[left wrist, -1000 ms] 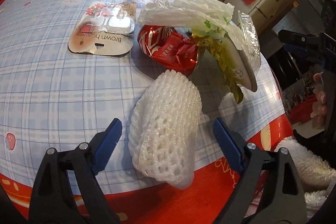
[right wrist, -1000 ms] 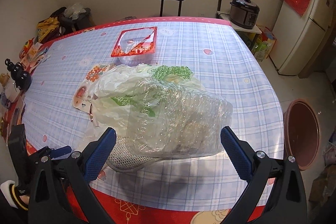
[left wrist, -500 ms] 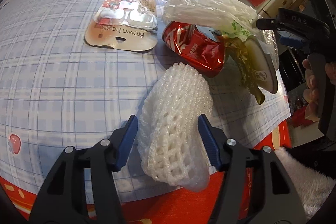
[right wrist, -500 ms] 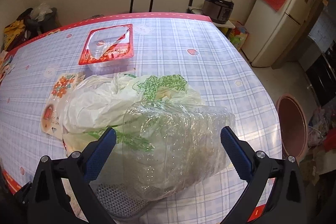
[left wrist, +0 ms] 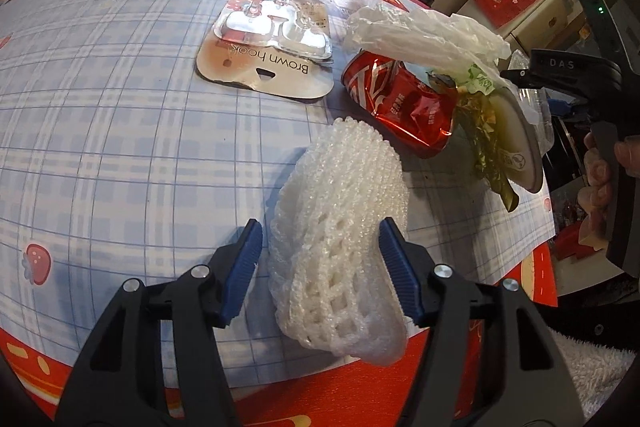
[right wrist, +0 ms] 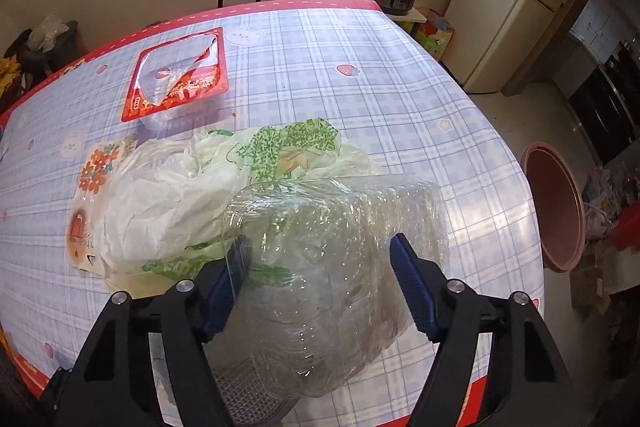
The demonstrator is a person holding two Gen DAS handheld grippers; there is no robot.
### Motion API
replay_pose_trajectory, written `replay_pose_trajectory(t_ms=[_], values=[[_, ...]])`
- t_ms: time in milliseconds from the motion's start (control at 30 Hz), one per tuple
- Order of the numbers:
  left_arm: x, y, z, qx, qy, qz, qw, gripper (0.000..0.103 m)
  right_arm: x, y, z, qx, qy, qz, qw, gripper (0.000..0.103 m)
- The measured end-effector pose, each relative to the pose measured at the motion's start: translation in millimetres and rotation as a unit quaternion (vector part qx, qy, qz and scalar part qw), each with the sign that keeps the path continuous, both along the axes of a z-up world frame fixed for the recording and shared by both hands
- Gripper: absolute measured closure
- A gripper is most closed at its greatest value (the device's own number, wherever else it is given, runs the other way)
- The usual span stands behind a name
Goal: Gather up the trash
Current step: 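Grasp the white foam net with the left gripper while the right grasps the clear container, then carry the foam net and clear container to the brown bin and drop them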
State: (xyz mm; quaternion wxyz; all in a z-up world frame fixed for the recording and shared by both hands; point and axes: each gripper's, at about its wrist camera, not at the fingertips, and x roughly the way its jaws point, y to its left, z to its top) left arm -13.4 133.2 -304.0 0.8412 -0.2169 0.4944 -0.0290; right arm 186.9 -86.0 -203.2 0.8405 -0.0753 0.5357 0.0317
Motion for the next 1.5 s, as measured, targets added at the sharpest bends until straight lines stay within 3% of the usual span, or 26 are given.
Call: replay_pose_trajectory(t_ms=[500,867,967,1167,1500], values=[[2.0,-8.8,-0.9,0.006,-0.001,0.002,1.0000,0.039,-26.7,-50.8,46.6,0.110,-0.020,0.026,0.993,0.052],[5.6,-18.0,-0.4,0.023,0.003,0.004,0.9997,0.036,-39.8,-88.5,60.8,0.116,-0.037,0.023,0.992,0.078],[6.2,-17.3,-1.2,0.006,0.004,0.000,1.0000,0.046,-40.9,-98.3,65.3,0.117,-0.045,0.021,0.992,0.079],[4.6,-18.5,5.4,0.012,-0.004,0.001,0.9999,0.057,-42.4,-109.3,74.9,0.095,-0.071,0.009,0.993,0.082],[-7.3,3.7,45.1,0.025,-0.049,0.032,0.9980,0.061,-48.6,-125.8,98.6,0.092,-0.118,0.000,0.989,0.085]])
